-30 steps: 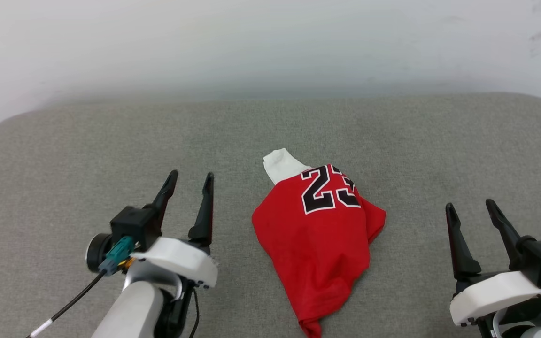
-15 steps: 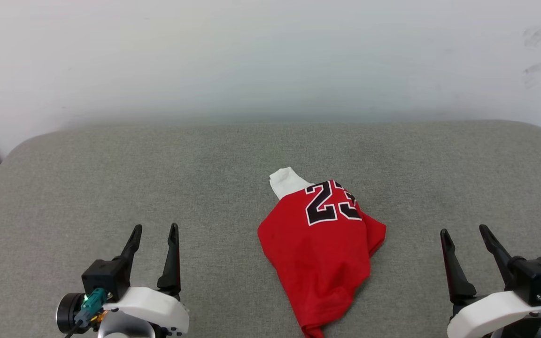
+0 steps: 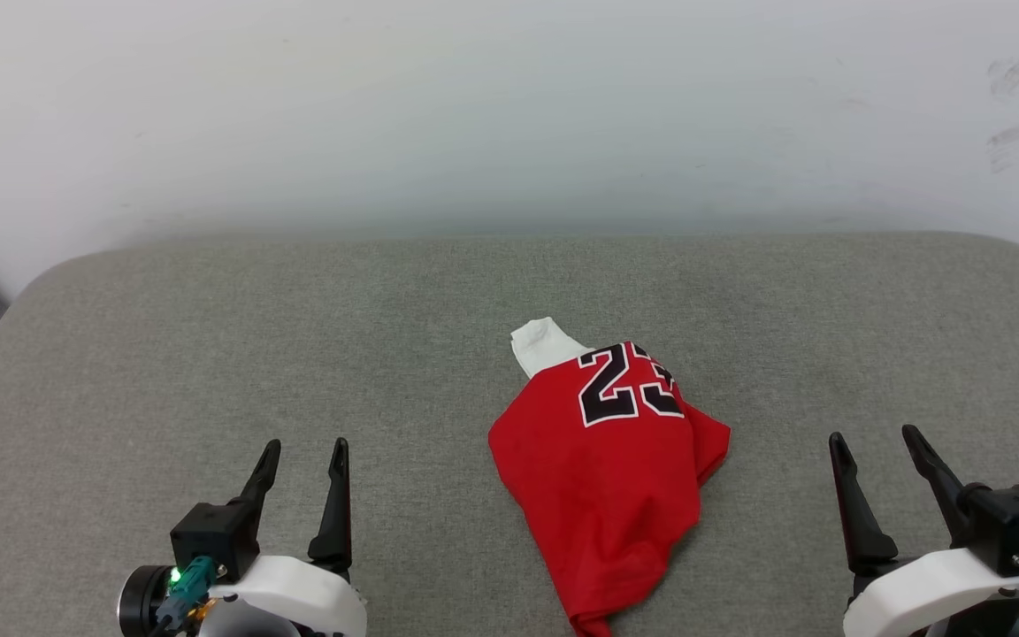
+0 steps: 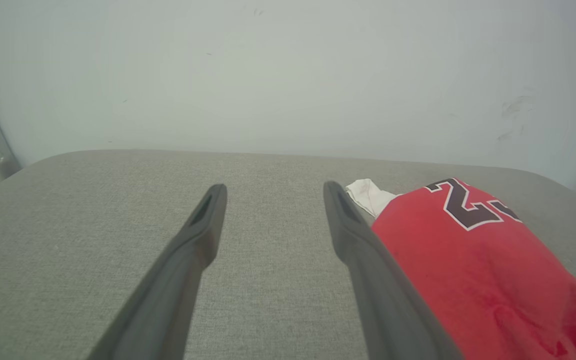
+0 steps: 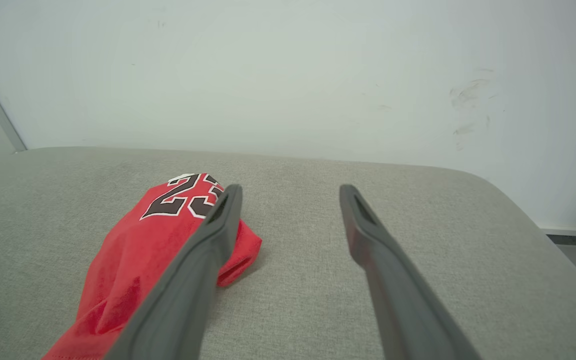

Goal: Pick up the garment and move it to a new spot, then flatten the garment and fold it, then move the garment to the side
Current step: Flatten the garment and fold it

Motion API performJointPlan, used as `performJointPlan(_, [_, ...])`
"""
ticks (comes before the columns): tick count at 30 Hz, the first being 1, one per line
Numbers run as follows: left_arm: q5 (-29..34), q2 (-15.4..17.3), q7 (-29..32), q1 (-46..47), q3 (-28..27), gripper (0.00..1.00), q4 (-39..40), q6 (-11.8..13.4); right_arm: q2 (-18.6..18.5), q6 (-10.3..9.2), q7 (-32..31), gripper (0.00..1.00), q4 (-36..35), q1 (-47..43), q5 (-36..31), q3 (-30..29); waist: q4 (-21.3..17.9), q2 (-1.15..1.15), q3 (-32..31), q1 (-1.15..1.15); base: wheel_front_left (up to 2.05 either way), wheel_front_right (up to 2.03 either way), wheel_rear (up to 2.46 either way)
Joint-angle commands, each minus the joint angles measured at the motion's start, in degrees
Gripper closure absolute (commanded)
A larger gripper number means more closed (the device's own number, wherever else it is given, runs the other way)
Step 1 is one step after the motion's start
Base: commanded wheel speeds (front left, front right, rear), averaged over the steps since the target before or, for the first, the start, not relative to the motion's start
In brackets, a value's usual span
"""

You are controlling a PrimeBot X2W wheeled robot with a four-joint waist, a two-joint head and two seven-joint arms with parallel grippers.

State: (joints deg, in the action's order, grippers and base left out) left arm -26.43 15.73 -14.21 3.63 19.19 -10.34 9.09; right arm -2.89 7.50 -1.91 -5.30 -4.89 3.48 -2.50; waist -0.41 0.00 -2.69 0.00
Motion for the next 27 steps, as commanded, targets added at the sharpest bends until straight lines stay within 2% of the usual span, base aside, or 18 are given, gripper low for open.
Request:
performJointPlan(1, [0.15, 0.08, 0.07, 0.19, -0.03, 0.0, 0.39, 0.13, 0.02, -0.02, 0.03, 0.0, 0.12, -0.27, 0.04, -0.1, -0.02, 0.0, 0.12, 0.0, 0.0, 0.0, 0.0])
performJointPlan(6, [-0.91, 0.07, 1.87, 2.67, 0.77, 0.0, 1.04, -1.54, 0.02, -0.02, 0.15, 0.0, 0.1, 0.32, 0.34, -0.35, -0.2, 0.0, 0.62, 0.0, 0.0, 0.0, 0.0])
performJointPlan(12, [-2.5, -1.09, 10.21, 11.4, 4.67, 0.0, -0.87, -6.44, 0.02, -0.02, 0.01, 0.0, -0.2, 1.14, -0.08, -0.05, -0.79, 0.0, 2.03, 0.0, 0.0, 0.0, 0.0])
performJointPlan(19, [-4.72, -3.11, 24.37, 21.66, 10.32, 0.0, -10.91, -12.07, 0.02, -0.02, -0.16, 0.0, -0.33, 2.1, 0.09, 0.53, -3.07, 0.0, 4.97, 0.0, 0.0, 0.0, 0.0])
performJointPlan(21, [-5.15, -3.44, 26.22, 22.79, 11.08, 0.0, -12.58, -12.62, 0.02, -0.02, -0.13, 0.0, -0.28, 2.24, 0.14, 0.72, -3.56, 0.0, 5.58, 0.0, 0.0, 0.0, 0.0])
performJointPlan(27, [-7.74, -4.54, 37.37, 27.32, 14.01, 0.0, -24.03, -14.7, 0.02, -0.02, 0.7, 0.0, 0.61, 3.48, 0.67, 1.36, -6.15, 0.0, 8.59, 0.0, 0.0, 0.0, 0.0])
